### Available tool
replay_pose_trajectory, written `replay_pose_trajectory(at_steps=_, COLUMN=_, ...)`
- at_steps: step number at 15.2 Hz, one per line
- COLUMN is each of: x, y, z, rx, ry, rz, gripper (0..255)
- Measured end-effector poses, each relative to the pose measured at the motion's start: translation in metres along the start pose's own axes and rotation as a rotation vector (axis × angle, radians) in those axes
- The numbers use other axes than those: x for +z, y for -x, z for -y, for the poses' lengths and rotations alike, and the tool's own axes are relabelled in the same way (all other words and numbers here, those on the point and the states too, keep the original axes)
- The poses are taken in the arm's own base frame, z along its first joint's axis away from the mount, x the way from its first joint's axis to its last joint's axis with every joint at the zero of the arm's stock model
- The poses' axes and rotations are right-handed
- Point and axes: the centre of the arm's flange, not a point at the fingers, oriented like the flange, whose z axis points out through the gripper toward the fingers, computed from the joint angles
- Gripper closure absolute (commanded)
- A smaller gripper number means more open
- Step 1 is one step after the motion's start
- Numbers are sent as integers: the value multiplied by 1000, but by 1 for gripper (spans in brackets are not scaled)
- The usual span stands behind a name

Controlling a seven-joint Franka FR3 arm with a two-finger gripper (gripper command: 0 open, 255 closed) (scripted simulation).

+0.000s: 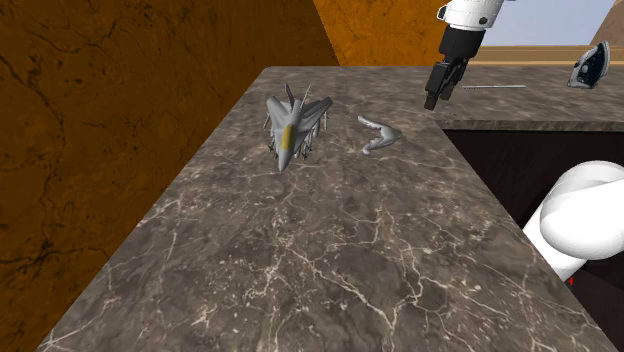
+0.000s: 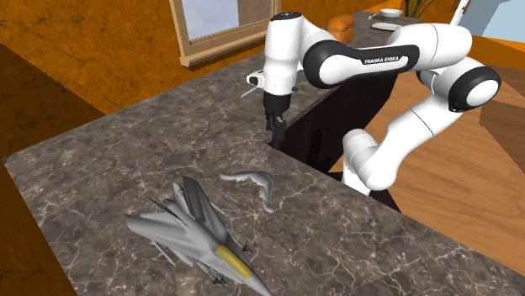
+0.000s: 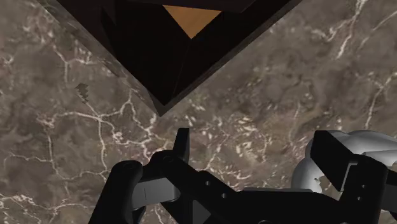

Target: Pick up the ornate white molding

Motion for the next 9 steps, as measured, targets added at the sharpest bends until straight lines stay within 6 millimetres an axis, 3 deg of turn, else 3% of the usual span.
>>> replay_pose_trajectory(at_steps=3, x=5, y=-12, z=11, rx=6, ry=2, rz=2, gripper=0)
replay_pose_trajectory(at_steps=9, x=21, y=-68, z=60, rx=32, ry=8, rz=8, gripper=0)
